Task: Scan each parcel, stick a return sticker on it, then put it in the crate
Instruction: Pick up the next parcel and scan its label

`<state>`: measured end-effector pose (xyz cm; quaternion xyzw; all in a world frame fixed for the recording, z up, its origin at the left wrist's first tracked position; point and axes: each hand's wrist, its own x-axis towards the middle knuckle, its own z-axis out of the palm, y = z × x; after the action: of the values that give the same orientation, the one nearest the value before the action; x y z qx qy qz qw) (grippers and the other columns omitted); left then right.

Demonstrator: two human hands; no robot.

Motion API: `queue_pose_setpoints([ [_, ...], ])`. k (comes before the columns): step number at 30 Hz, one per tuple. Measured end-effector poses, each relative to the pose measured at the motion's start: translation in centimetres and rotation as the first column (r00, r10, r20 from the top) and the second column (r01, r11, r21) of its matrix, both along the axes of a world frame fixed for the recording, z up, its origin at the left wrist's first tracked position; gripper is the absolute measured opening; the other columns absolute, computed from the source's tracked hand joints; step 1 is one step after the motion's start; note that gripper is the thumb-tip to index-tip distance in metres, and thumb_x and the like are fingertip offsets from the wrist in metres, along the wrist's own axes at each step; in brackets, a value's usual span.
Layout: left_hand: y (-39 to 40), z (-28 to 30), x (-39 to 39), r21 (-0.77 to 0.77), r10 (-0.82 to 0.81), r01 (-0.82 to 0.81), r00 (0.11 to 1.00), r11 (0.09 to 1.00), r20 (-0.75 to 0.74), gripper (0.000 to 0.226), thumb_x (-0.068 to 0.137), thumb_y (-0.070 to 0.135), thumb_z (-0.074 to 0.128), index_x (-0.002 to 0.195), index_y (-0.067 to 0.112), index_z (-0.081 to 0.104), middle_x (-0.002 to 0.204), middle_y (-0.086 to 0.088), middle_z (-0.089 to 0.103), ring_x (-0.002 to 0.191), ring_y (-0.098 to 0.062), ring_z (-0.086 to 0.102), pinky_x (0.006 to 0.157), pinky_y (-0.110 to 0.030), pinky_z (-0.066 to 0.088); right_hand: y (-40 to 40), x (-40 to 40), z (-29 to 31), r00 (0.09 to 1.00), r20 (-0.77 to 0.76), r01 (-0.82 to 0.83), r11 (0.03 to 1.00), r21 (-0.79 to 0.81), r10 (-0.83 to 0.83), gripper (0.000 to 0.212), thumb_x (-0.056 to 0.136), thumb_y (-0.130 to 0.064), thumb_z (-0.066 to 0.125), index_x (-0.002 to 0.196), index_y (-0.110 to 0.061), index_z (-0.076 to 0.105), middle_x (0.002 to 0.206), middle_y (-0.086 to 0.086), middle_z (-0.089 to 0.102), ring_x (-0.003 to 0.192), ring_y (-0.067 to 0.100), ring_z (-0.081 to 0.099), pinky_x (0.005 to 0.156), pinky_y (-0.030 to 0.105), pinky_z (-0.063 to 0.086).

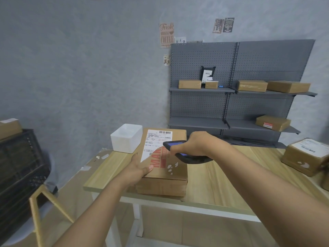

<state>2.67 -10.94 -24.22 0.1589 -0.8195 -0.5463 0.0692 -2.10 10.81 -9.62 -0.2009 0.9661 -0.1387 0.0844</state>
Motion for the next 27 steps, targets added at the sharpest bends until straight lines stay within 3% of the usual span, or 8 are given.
queue_pose_setpoints([
  [5, 0.0, 0.0, 0.2, 0.018, 0.000, 0.000, 1.000, 1.000, 0.010, 0.080, 0.085, 0.034, 0.070, 0.148, 0.030, 0.021, 0.138, 0.009, 0.050, 0.126, -0.016, 0.049, 0.109, -0.042, 0.039, 0.4, -0.5, -0.2, 1.000, -0.025, -0.002, 0.993, -0.121, -0.001, 0.049, 0.072, -0.062, 0.061, 0.066, -0.014, 0.054, 0.067, 0.001, 0.052, 0.059, 0.014, 0.050, 0.051, 0.024, 0.036],
  [10, 0.0, 0.1, 0.4, 0.032, 0.005, -0.006, 0.999, 0.999, 0.038, 0.083, 0.084, 0.037, 0.070, 0.148, 0.032, 0.018, 0.133, 0.012, 0.055, 0.123, -0.016, 0.052, 0.107, -0.042, 0.040, 3.9, -2.9, -4.1, 0.981, -0.048, 0.168, 0.948, -0.269, -0.188, 0.048, 0.070, -0.060, 0.066, 0.071, -0.014, 0.051, 0.073, 0.001, 0.054, 0.062, 0.011, 0.049, 0.046, 0.024, 0.031],
  [14, 0.1, 0.1, 0.3, 0.027, 0.020, -0.021, 0.998, 0.999, 0.058, 0.084, 0.085, 0.035, 0.071, 0.149, 0.029, 0.017, 0.131, 0.012, 0.055, 0.122, -0.015, 0.052, 0.108, -0.040, 0.039, 7.2, -4.9, -10.3, 0.953, -0.007, 0.297, 0.942, -0.154, -0.302, 0.047, 0.073, -0.059, 0.066, 0.076, -0.015, 0.049, 0.077, 0.002, 0.055, 0.061, 0.011, 0.051, 0.044, 0.021, 0.035],
  [17, 0.0, 0.2, 0.2, 0.013, 0.022, -0.023, 0.996, 1.000, 0.084, 0.087, 0.084, 0.038, 0.071, 0.150, 0.030, 0.015, 0.135, 0.011, 0.053, 0.125, -0.015, 0.050, 0.110, -0.038, 0.037, 8.4, -5.7, -14.7, 0.950, -0.026, 0.308, 0.949, -0.069, -0.310, 0.045, 0.073, -0.059, 0.065, 0.075, -0.017, 0.049, 0.075, -0.001, 0.053, 0.077, 0.015, 0.053, 0.047, 0.022, 0.032],
  [19, -0.1, 0.3, 0.1, 0.008, 0.021, -0.022, 0.995, 1.000, 0.095, 0.087, 0.083, 0.040, 0.071, 0.149, 0.030, 0.016, 0.135, 0.011, 0.053, 0.124, -0.015, 0.051, 0.110, -0.038, 0.038, 8.6, -6.0, -17.0, 0.944, 0.005, 0.329, 0.941, -0.074, -0.330, 0.043, 0.070, -0.055, 0.067, 0.078, -0.015, 0.053, 0.083, 0.003, 0.055, 0.085, 0.018, 0.051, 0.048, 0.023, 0.032],
  [21, -0.1, 0.3, 0.0, 0.008, 0.021, -0.022, 0.995, 1.000, 0.100, 0.089, 0.081, 0.041, 0.072, 0.150, 0.030, 0.016, 0.135, 0.011, 0.053, 0.124, -0.015, 0.051, 0.109, -0.039, 0.038, 8.6, -6.2, -18.7, 0.931, 0.047, 0.366, 0.926, -0.094, -0.363, 0.046, 0.067, -0.051, 0.072, 0.087, -0.012, 0.056, 0.098, 0.009, 0.054, 0.079, 0.017, 0.048, 0.048, 0.023, 0.034],
  [24, -0.2, 0.4, -0.1, 0.017, 0.027, -0.029, 0.993, 0.999, 0.119, 0.094, 0.077, 0.046, 0.072, 0.150, 0.034, 0.014, 0.140, 0.010, 0.050, 0.127, -0.016, 0.049, 0.110, -0.040, 0.037, 8.4, -6.5, -20.1, 0.922, 0.035, 0.386, 0.921, -0.053, -0.385, 0.053, 0.066, -0.048, 0.074, 0.098, -0.010, 0.057, 0.103, 0.007, 0.043, 0.089, 0.021, 0.049, 0.060, 0.027, 0.045],
  [27, -0.3, 0.5, -0.3, 0.030, 0.030, -0.035, 0.990, 0.999, 0.137, 0.092, 0.075, 0.049, 0.072, 0.148, 0.039, 0.016, 0.140, 0.013, 0.049, 0.127, -0.015, 0.049, 0.108, -0.042, 0.039, 8.2, -7.0, -20.6, 0.923, -0.023, 0.384, 0.923, 0.030, -0.383, 0.061, 0.068, -0.056, 0.068, 0.107, -0.010, 0.057, 0.101, 0.005, 0.041, 0.098, 0.023, 0.047, 0.071, 0.029, 0.042],
])
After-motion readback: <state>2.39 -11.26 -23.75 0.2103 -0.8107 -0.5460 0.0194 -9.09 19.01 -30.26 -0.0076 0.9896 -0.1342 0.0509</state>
